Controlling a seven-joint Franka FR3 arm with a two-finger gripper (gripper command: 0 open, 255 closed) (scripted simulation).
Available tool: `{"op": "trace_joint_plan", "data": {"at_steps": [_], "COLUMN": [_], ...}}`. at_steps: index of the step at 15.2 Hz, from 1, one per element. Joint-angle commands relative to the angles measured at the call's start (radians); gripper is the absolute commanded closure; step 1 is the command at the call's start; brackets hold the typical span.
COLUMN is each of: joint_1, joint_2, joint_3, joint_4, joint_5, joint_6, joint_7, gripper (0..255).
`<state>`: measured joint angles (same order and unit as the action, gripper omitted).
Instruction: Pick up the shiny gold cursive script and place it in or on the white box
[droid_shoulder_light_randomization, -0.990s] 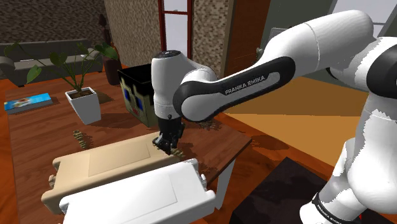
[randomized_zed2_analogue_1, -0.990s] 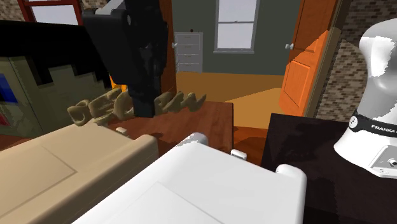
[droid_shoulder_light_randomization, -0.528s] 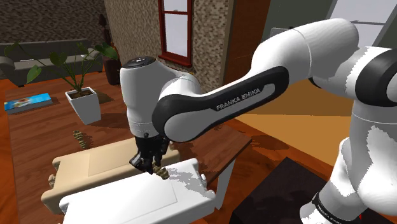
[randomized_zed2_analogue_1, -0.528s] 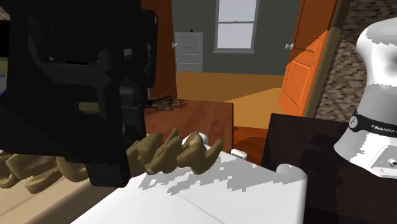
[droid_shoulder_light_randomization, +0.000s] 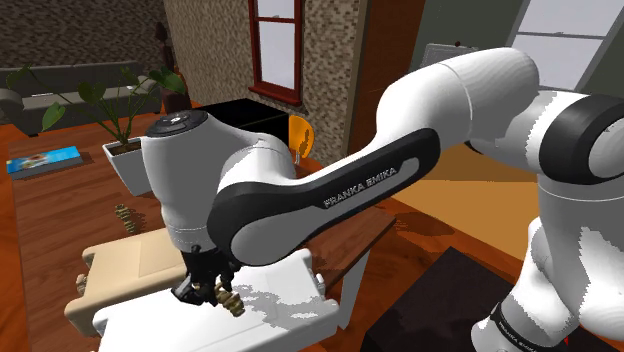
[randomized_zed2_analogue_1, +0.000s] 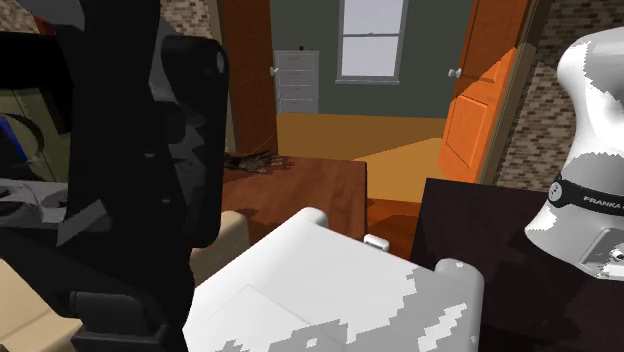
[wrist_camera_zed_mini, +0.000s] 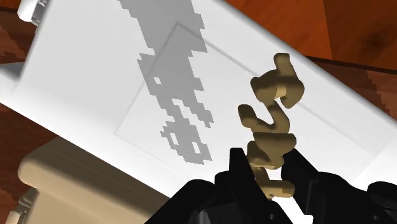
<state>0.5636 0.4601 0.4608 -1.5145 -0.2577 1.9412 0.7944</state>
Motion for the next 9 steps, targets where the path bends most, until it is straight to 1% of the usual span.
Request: {"op": "trace_joint_plan", "data": {"at_steps": [1,9], "joint_1": [0.001,0.003], "joint_2": [0.009,0.044], "joint_3": [-0.003,-0.014], "joint_4": [-0.014,-0.072], "joint_5": [-0.005,-0.027], "joint_6": [0.023,0.112], "joint_7": [0.004,0.021], "gripper": [255,255]}}
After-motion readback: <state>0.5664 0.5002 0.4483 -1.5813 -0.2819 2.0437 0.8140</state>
